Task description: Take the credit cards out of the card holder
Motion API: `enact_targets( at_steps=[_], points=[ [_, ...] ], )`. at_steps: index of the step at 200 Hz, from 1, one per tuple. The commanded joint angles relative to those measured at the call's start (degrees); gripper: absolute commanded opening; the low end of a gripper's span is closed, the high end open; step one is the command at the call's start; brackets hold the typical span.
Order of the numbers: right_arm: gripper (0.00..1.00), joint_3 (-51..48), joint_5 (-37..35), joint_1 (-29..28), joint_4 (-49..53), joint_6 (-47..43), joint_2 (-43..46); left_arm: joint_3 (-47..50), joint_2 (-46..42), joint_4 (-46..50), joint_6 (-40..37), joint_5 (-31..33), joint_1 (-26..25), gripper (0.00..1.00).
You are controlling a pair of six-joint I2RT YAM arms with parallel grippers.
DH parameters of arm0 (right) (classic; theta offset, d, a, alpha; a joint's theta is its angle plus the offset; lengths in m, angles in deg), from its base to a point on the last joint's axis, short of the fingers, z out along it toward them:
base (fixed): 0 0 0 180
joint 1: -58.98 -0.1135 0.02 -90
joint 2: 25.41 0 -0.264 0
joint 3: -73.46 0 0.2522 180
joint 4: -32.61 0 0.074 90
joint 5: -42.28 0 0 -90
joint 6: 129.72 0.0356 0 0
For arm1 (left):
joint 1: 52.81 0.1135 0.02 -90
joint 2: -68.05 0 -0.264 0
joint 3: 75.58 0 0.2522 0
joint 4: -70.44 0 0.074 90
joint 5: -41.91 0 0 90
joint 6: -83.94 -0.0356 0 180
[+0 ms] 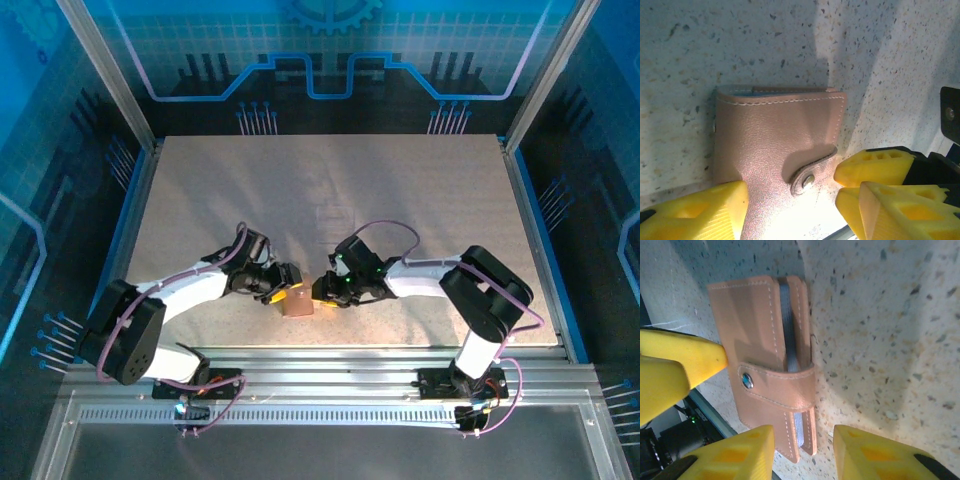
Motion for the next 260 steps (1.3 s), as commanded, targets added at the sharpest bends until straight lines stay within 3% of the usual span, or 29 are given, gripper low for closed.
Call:
enact_targets(
  at_steps=[1,22,59,87,167,260],
  points=[
    [0.36,-0.54,1.77,1.44,-2.59,0.44,-1.50,-2.61,3.30,-2.42,0.51,-1.65,-0.35,0.60],
    [0.36,-0.21,2.23,1.74,-2.52,0.19,-1.83,-4.34,3.07,0.28,-0.93,-0.86,-0.36,0.58],
    [0.36,0.82,2.94,1.76,-3.13,0.01,-3.38,-6.44,-0.87,8.68,-4.40,4.75,-0.26,0.69],
    [0.36,1.18,3.49,1.78,-4.32,0.49,-4.44,-5.91,-0.66,10.55,-4.96,5.62,-0.21,0.65],
    [0.35,1.62,3.88,1.78,-5.79,1.02,-5.51,-2.77,5.95,-1.08,-2.70,-2.49,0.04,0.56],
    [0.30,2.51,1.89,2.71,-3.17,0.55,-2.61,-7.34,9.50,-4.68,-1.81,-6.47,0.02,0.50]
  ],
)
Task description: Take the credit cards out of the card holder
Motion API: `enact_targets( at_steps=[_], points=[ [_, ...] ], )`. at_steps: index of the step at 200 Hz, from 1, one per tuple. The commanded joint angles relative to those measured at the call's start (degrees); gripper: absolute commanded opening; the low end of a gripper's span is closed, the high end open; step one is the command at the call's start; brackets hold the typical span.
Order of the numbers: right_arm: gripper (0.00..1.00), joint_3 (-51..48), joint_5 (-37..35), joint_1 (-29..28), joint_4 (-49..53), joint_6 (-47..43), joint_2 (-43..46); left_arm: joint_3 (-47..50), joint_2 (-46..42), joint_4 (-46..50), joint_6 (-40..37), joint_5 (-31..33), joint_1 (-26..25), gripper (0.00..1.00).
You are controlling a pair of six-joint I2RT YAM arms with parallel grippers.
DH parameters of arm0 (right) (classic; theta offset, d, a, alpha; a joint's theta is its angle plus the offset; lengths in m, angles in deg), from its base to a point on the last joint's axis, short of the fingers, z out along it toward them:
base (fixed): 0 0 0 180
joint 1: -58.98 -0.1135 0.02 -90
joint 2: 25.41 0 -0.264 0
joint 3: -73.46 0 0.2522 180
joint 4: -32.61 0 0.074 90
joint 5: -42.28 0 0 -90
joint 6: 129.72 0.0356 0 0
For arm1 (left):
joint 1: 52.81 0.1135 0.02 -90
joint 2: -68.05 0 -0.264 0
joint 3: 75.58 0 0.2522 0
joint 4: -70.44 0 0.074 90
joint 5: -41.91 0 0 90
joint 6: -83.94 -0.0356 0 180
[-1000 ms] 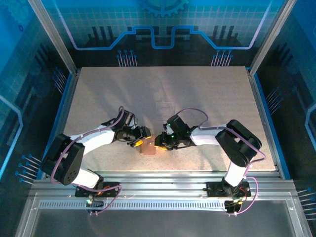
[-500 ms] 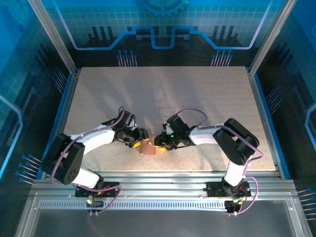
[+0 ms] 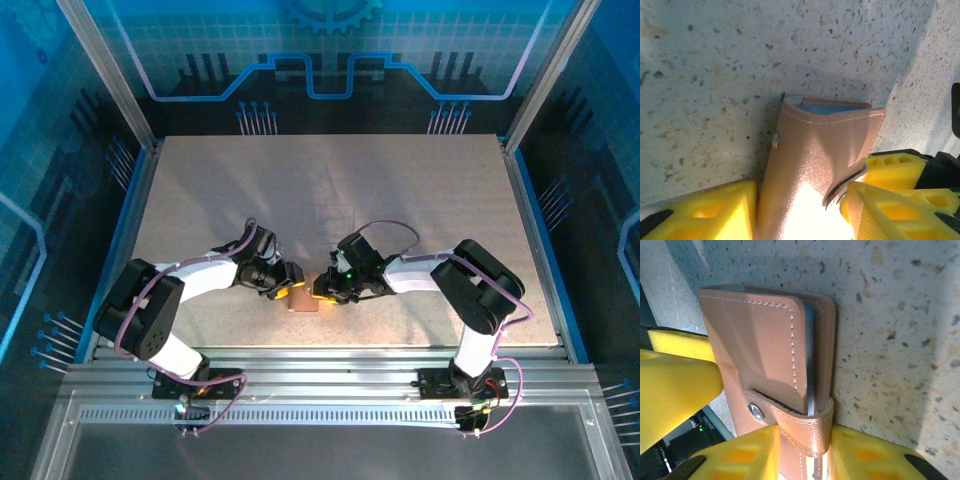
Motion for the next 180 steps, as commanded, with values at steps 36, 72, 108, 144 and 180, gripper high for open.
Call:
enact_targets(
  at_steps=[36,72,108,144,180],
  points=[
    [0.30,2.70,-0.37,3.23,2.32,-2.11,1.76,-7.21,4.77,-3.71,0.68,-5.92,-0.30,0.49],
    [0.30,4.20,-0.19,5.28,5.33,-4.07,1.94,-10.43,7.51,-3.59,0.54,-6.56,-0.29,0.49],
    [0.30,6.72,0.46,7.30,8.05,-5.67,1.28,-12.90,10.62,-2.90,0.05,-6.48,-0.31,0.49],
    [0.32,9.45,-0.53,7.87,14.13,-9.38,0.91,-12.98,10.76,-1.57,-0.10,-6.27,-0.29,0.51],
    [0.33,11.26,-2.04,7.79,20.20,-12.00,2.02,-10.09,7.92,-0.73,-0.30,-4.09,0.12,0.54]
  ],
)
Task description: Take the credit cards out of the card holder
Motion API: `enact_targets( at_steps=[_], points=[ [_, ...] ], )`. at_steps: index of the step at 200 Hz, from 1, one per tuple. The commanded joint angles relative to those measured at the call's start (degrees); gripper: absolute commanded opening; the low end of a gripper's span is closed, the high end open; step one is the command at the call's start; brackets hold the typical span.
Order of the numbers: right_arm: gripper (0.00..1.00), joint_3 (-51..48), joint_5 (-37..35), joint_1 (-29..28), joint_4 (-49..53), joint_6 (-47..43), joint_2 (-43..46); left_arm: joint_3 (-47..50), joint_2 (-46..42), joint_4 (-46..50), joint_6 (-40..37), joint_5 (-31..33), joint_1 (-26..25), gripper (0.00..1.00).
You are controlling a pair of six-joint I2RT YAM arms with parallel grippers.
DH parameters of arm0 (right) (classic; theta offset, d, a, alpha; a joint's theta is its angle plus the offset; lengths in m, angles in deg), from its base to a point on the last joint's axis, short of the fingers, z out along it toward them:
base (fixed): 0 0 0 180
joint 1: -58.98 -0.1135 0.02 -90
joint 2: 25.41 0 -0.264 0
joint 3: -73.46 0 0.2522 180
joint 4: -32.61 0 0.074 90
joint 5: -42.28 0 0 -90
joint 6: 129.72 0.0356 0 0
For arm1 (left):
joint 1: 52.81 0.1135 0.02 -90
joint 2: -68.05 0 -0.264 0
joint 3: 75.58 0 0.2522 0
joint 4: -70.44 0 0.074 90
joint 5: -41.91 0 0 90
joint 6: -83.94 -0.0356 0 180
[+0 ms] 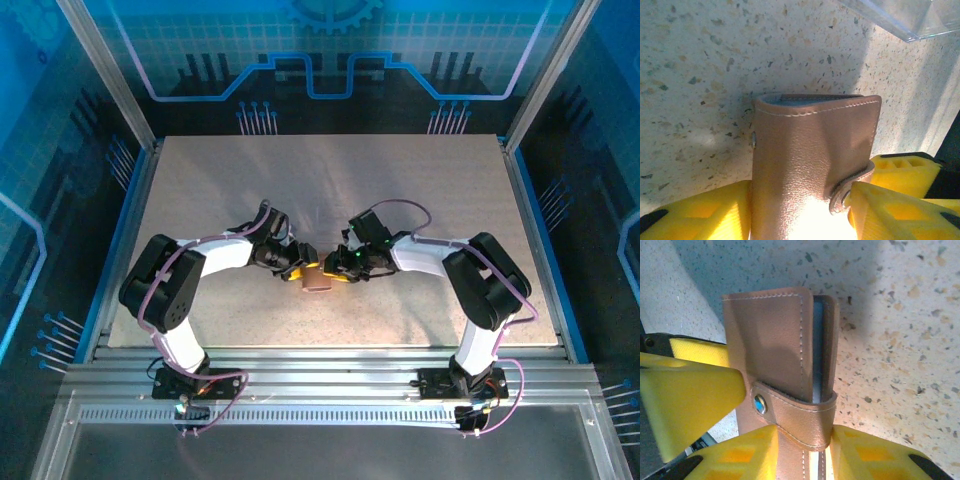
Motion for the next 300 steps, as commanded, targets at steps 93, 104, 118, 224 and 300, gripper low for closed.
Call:
enact_targets(
  at_steps=[93,104,118,224,300],
  points=[
    [0.35,12.30,-14.97,-5.52,25.32,-11.38,2.63,0.85,-7.43,6.43,-2.23,2.15,1.84,0.53],
    [0.35,14.97,-17.22,-6.82,28.02,-12.20,1.53,1.67,-7.65,5.41,-1.52,1.83,2.15,0.47],
    [0.34,18.40,-19.52,-8.24,31.10,-13.20,-0.41,3.32,-8.00,2.96,-0.10,0.65,2.69,0.39],
    [0.32,31.19,-25.10,-12.34,40.04,-8.63,-10.40,7.55,-3.41,-3.69,4.17,-6.65,5.45,0.10],
    [0.33,36.15,-25.54,-13.37,42.31,-8.11,-15.68,9.38,-1.75,-6.82,4.36,-10.25,6.63,0.05]
  ],
)
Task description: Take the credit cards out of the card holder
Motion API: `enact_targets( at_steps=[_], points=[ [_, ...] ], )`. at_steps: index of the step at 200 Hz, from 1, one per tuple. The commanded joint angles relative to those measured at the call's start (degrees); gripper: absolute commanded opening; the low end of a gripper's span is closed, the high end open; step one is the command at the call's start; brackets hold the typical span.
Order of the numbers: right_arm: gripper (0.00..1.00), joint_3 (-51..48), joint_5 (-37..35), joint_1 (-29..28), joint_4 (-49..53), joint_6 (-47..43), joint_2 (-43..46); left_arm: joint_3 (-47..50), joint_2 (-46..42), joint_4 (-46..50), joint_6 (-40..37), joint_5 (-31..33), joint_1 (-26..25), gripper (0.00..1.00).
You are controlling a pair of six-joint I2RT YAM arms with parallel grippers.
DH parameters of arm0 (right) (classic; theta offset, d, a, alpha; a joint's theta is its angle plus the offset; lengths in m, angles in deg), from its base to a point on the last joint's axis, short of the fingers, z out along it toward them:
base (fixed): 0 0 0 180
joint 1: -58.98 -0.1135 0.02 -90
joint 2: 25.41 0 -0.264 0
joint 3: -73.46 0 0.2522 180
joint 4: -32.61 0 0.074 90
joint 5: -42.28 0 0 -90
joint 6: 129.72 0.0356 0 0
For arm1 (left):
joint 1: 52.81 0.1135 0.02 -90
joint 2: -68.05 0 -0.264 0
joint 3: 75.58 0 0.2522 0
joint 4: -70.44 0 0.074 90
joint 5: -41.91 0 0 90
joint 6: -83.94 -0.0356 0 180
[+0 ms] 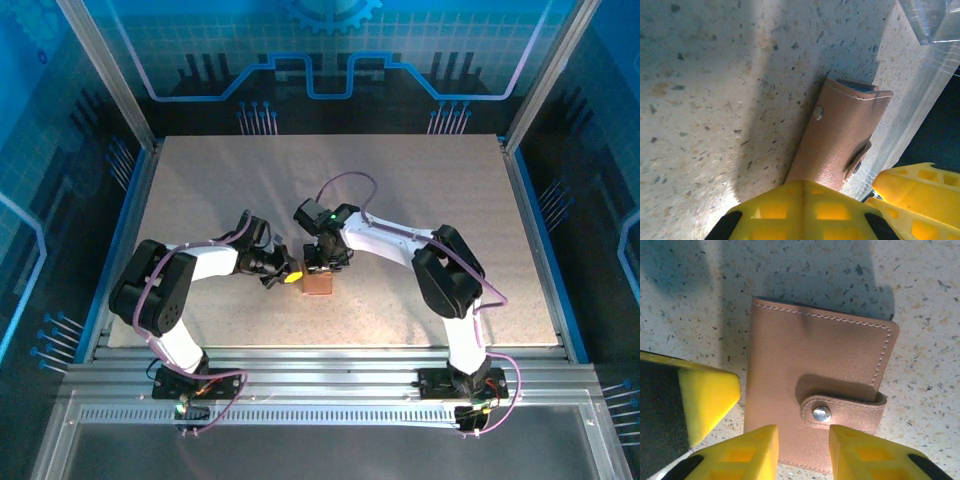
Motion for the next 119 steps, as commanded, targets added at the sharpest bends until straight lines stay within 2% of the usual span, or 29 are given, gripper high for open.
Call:
enact_targets(
  at_steps=[1,73,119],
  points=[
    [0.33,2.20,-1.35,-1.15,2.72,1.24,-2.07,1.05,0.80,-1.15,0.17,-2.53,0.55,0.05],
    [0.34,5.47,-4.84,-2.08,5.81,0.63,-6.21,1.22,1.04,-0.67,-0.79,-3.26,0.64,0.02],
    [0.29,5.15,-5.59,-2.35,5.64,0.53,-7.17,0.98,0.80,-0.57,-0.70,-3.54,0.64,0.02]
  ],
)
